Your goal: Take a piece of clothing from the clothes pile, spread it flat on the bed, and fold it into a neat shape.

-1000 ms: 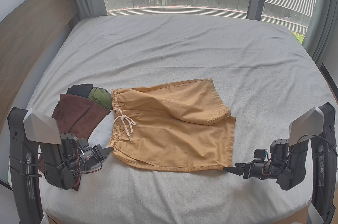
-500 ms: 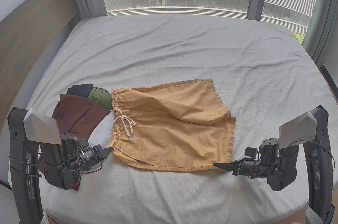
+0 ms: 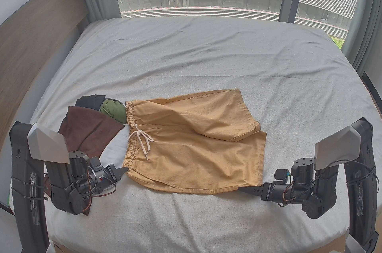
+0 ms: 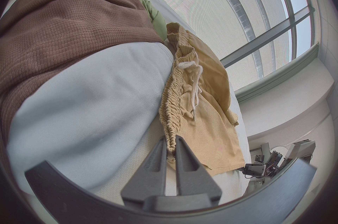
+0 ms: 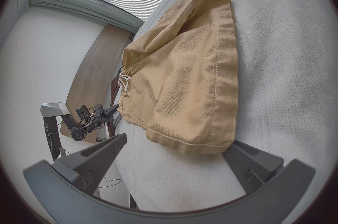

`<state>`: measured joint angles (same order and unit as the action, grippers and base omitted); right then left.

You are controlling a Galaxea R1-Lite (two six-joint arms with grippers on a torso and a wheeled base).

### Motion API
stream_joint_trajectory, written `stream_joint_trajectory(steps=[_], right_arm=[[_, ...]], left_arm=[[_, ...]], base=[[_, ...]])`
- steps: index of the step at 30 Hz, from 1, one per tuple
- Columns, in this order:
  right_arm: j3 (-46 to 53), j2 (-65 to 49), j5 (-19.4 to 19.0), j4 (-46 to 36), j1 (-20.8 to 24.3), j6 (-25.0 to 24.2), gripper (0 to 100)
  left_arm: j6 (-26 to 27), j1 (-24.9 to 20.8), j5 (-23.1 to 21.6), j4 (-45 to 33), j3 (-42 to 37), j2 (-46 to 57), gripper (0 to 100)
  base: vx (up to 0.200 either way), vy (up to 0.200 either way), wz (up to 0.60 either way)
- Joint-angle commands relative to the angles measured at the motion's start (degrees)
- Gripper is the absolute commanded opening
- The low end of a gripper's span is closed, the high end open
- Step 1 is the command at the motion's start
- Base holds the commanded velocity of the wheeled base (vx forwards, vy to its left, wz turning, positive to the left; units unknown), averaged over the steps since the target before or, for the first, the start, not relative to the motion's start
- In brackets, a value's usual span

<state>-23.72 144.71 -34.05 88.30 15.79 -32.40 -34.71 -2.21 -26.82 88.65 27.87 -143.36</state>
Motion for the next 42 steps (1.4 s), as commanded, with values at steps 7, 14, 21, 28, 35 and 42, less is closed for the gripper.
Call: stream_joint_trajectory(steps=[7, 14, 21, 28, 35, 42], right_arm=[[2.0, -5.3, -0.1, 0.2, -2.2, 0.1, 100], [2.6, -6.2, -0.1, 0.2, -3.4, 0.1, 100], [2.8, -6.1, 0.0, 0.2, -3.5, 0.1, 100], [2.8, -5.6, 0.2, 0.2, -3.6, 0.1, 0], [2.9, -5.6, 0.3, 0.2, -4.1, 0.3, 0], [4.6, -6.7, 0.2, 0.1, -5.2, 0.8, 0]], left_arm=[[0.0, 0.0, 0.0, 0.0, 0.0, -0.3, 0], [0.1, 0.0, 0.0, 0.0, 0.0, -0.3, 0], [0.1, 0.0, 0.1, 0.0, 0.0, -0.3, 0], [0.1, 0.0, 0.1, 0.0, 0.0, -0.3, 0], [0.1, 0.0, 0.1, 0.0, 0.0, -0.3, 0], [-0.2, 0.3, -0.4, 0.0, -2.2, 0.5, 0]], base=[[0.000, 0.000, 0.00], [0.000, 0.000, 0.00], [0.000, 0.000, 0.00], [0.000, 0.000, 0.00], [0.000, 0.000, 0.00], [0.000, 0.000, 0.00]])
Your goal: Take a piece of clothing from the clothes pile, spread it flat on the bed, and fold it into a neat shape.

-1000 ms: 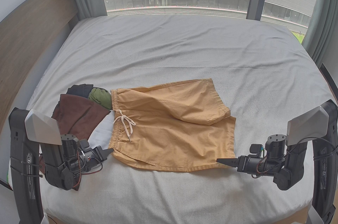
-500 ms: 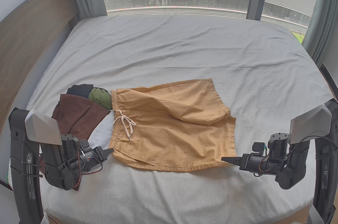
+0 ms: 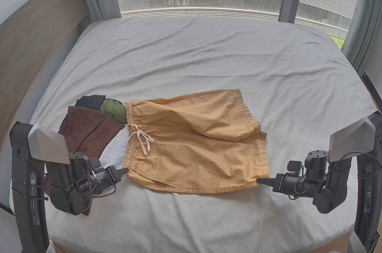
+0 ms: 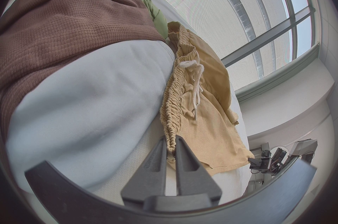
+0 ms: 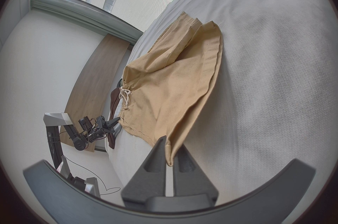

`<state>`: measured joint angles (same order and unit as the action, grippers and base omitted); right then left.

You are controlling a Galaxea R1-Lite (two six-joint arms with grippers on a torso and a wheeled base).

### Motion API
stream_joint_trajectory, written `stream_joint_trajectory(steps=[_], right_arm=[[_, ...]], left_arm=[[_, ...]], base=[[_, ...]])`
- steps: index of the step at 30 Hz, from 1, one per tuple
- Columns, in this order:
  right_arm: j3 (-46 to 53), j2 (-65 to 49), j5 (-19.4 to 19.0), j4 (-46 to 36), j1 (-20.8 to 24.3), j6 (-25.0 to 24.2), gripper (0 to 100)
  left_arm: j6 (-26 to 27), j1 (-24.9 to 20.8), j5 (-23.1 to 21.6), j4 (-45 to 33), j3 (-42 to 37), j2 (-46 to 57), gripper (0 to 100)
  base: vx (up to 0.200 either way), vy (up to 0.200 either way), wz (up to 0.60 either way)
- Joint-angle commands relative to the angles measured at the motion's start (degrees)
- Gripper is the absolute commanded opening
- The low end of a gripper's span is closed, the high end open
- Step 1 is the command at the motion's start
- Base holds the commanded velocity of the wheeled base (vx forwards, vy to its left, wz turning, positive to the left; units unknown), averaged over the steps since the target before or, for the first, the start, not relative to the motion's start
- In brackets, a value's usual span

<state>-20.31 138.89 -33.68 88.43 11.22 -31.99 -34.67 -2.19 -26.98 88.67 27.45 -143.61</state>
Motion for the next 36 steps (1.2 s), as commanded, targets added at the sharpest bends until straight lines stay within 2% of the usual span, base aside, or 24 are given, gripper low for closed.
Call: stream_joint_trajectory(steps=[1, 7, 13, 20, 30, 36], right_arm=[[1.3, -1.2, -0.2, 0.0, -0.7, 0.6, 0], [4.1, -3.4, -0.2, -0.1, -2.0, 3.2, 0], [7.3, -3.4, -0.2, -0.1, -2.9, 5.9, 0], [11.3, -3.2, -0.2, -0.1, -3.0, 8.4, 0], [12.9, -2.7, -0.1, -0.1, -3.0, 9.9, 0], [13.7, -2.1, 0.2, -0.1, -2.7, 11.6, 0]], left_arm=[[-0.2, 0.3, -0.3, 0.0, -2.3, 1.0, 0], [-0.1, 0.3, -1.1, -0.1, -7.7, 5.5, 0], [0.0, 0.5, -4.9, -0.3, -13.7, 9.1, 0], [6.3, 0.5, -5.2, -0.3, -18.3, 8.5, 0], [8.0, 2.3, -5.1, -0.3, -20.0, 7.4, 0], [11.6, 3.5, -5.5, -0.2, -21.5, 6.3, 0]], base=[[0.000, 0.000, 0.00], [0.000, 0.000, 0.00], [0.000, 0.000, 0.00], [0.000, 0.000, 0.00], [0.000, 0.000, 0.00], [0.000, 0.000, 0.00]])
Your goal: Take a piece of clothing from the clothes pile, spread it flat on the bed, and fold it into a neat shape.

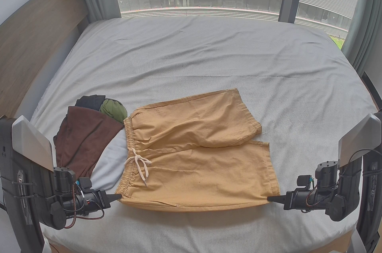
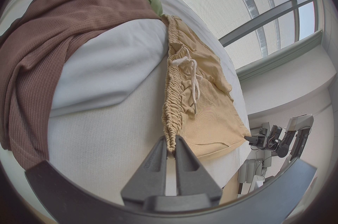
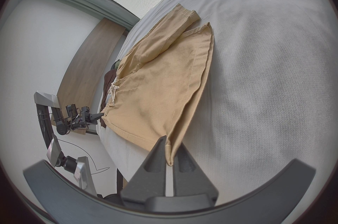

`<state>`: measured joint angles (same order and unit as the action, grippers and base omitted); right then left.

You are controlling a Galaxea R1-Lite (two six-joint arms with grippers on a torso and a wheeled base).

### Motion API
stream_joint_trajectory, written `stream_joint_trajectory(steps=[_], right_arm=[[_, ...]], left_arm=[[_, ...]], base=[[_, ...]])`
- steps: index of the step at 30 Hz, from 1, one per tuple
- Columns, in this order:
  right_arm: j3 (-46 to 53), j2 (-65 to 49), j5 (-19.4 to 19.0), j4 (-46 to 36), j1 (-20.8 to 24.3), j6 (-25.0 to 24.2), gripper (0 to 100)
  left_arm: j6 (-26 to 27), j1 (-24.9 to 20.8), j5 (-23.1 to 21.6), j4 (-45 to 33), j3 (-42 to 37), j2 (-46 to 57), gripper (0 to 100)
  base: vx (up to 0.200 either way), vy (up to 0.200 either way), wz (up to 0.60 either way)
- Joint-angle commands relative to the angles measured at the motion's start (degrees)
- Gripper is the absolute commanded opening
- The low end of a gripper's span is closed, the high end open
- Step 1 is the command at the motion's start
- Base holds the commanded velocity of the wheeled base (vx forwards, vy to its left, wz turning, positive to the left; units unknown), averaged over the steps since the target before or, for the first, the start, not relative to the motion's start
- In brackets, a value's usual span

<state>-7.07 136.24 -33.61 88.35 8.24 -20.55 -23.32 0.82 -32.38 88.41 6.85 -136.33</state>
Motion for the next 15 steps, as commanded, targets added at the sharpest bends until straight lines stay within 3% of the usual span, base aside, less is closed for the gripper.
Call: stream_joint_trajectory(steps=[1, 15], right_arm=[[0.5, 0.5, 0.1, 0.0, 0.4, 0.2, 0], [0.4, 0.6, 0.3, 0.0, 0.3, 0.2, 0]], left_arm=[[0.4, 0.5, -0.4, 0.2, -1.1, -1.0, 0], [1.0, 0.5, -1.8, 0.3, -0.7, -1.0, 0]], base=[[0.000, 0.000, 0.00], [0.000, 0.000, 0.00]])
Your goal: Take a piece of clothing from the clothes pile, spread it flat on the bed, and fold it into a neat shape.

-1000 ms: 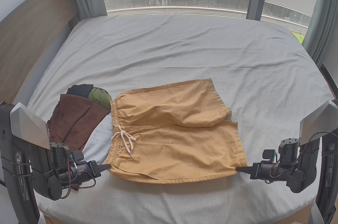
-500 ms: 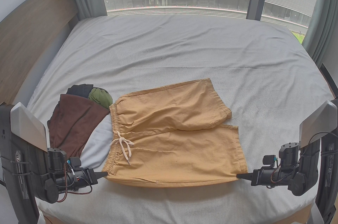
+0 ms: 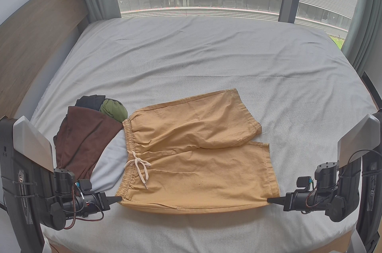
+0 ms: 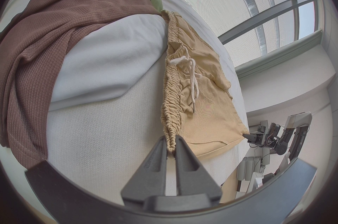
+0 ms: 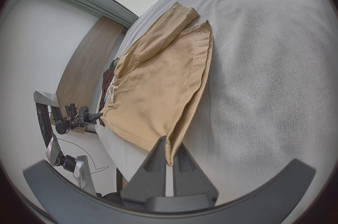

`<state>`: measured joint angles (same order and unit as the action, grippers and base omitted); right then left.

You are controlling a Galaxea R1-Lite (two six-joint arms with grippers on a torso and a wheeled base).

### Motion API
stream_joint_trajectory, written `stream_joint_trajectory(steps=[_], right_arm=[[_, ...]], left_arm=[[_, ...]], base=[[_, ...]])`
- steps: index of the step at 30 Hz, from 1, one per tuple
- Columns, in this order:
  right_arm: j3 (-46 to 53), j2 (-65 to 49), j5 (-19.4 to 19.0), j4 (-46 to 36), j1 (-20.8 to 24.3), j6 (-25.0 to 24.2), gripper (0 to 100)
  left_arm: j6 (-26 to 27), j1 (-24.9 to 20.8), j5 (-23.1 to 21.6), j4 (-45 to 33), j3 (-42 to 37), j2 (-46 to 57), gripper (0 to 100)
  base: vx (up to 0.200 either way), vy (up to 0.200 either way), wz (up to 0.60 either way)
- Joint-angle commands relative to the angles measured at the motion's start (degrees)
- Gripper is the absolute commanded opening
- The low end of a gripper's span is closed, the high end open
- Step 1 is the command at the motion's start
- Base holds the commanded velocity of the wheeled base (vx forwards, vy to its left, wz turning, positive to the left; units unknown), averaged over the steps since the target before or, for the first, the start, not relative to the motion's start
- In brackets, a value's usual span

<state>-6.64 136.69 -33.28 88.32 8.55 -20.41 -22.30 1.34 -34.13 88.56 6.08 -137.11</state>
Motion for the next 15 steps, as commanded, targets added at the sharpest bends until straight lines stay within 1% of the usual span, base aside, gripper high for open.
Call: stream_joint_trajectory(steps=[1, 4, 8, 15], right_arm=[[0.0, 0.2, 0.0, 0.0, -0.1, -0.1, 0], [0.1, 0.2, 0.2, 0.0, -0.1, -0.2, 0], [1.7, -0.6, 0.4, 0.0, -0.2, 0.4, 0], [4.4, -0.6, 0.3, 0.0, -0.5, 3.4, 0]], left_arm=[[-0.1, 0.0, -0.1, 0.1, 0.0, -0.2, 0], [0.0, 0.0, -0.1, 0.1, -0.3, -0.1, 0], [0.0, -0.1, -1.1, 0.1, -2.6, 0.4, 0], [2.4, -0.1, -1.5, 0.0, -5.1, 0.3, 0]], base=[[0.000, 0.000, 0.00], [0.000, 0.000, 0.00], [0.000, 0.000, 0.00], [0.000, 0.000, 0.00]])
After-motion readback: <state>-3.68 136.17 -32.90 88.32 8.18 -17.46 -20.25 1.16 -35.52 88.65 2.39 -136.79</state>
